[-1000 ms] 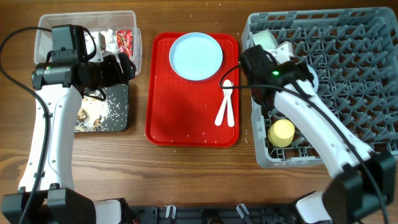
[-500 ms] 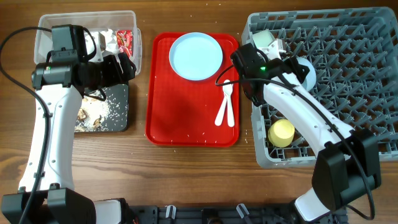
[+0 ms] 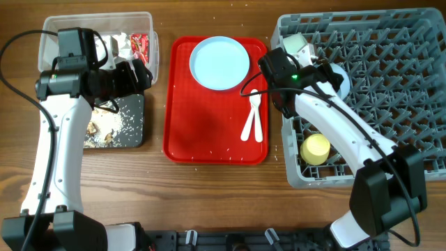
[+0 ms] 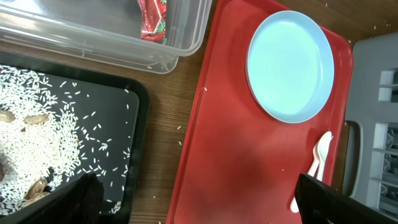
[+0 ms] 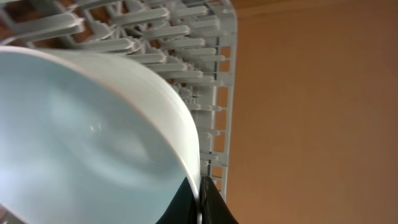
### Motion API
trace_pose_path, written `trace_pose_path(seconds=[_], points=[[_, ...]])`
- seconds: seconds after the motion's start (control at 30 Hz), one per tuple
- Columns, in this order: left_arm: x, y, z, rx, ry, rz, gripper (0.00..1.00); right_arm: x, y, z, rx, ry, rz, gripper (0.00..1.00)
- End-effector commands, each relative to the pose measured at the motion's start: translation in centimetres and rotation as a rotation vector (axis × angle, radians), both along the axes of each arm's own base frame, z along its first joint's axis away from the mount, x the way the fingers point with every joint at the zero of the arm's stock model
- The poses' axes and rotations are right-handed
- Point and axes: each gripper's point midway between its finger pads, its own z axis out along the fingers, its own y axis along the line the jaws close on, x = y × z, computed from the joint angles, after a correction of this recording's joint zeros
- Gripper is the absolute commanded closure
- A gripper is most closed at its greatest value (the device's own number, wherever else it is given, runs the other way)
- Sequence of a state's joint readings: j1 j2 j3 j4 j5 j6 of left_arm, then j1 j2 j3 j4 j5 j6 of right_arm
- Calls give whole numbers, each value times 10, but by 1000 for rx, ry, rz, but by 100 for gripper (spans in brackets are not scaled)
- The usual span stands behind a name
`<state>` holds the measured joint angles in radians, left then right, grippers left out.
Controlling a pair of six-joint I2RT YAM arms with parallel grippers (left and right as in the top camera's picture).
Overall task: Sort waste into correct bins and load items into the dishwasher rack
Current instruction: 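Carry the light-blue bowl into the dish rack and release it, then move the right gripper to the light-blue plate and grip its edge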
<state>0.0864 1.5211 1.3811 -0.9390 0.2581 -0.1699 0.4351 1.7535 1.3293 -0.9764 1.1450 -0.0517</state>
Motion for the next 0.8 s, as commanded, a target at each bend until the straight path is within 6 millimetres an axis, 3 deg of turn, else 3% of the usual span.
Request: trace_pose_path(seconds=[0.0,0.23,0.43,0.57,0.77], points=[[3,2,6,9,-20,1,0,-2,10,-25,51,117,46,96],[3,2,6,9,-20,1,0,-4,22,-34,75,197,110,95],[3,2,6,9,-20,1,0,-6,38,-40,93,240,167,64],[3,2,6,9,-20,1,0,-8,51,-39,89,242,201,51],[3,2,6,9,-20,1,0,-14,75,-43,165,258,266,47]])
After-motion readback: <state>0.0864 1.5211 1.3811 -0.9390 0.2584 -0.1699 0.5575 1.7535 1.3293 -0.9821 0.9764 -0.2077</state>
